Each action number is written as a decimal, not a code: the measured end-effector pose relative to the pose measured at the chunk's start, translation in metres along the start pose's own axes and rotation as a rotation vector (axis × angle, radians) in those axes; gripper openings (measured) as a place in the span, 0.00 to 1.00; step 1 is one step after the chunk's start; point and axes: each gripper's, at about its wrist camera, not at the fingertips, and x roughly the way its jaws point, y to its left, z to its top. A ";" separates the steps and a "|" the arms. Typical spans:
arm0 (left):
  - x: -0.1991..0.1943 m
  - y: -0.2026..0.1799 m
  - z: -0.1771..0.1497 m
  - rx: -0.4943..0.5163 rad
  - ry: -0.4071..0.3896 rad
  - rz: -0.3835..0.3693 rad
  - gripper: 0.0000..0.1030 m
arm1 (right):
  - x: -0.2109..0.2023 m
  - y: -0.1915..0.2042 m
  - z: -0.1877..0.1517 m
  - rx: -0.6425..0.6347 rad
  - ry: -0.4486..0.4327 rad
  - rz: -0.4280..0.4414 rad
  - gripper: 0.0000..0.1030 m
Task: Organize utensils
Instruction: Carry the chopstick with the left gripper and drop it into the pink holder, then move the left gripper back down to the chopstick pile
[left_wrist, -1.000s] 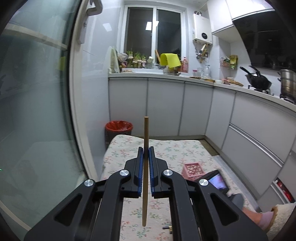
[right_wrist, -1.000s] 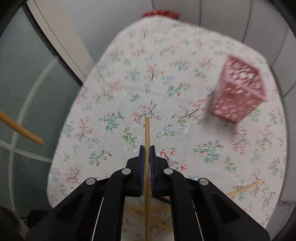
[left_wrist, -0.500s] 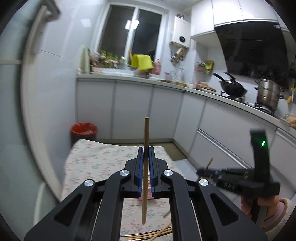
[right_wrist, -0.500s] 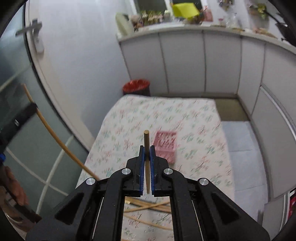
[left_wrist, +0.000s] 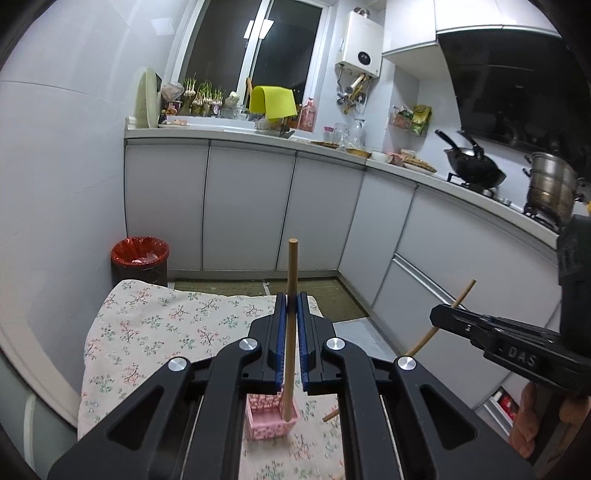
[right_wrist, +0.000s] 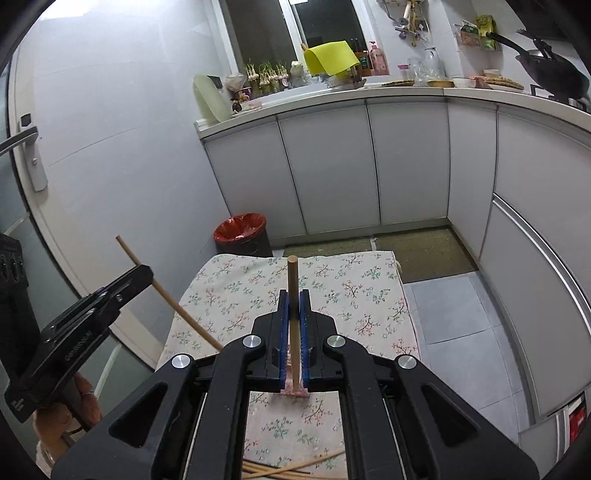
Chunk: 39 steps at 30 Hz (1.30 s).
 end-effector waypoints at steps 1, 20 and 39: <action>0.011 0.000 -0.001 0.010 0.003 0.013 0.06 | 0.008 -0.002 0.002 -0.005 -0.003 -0.005 0.04; -0.017 0.060 -0.026 -0.141 -0.167 0.066 0.51 | 0.062 0.018 -0.002 -0.038 0.006 0.008 0.04; -0.044 0.079 -0.035 -0.134 -0.169 0.208 0.56 | 0.085 0.037 -0.017 -0.034 0.039 -0.055 0.33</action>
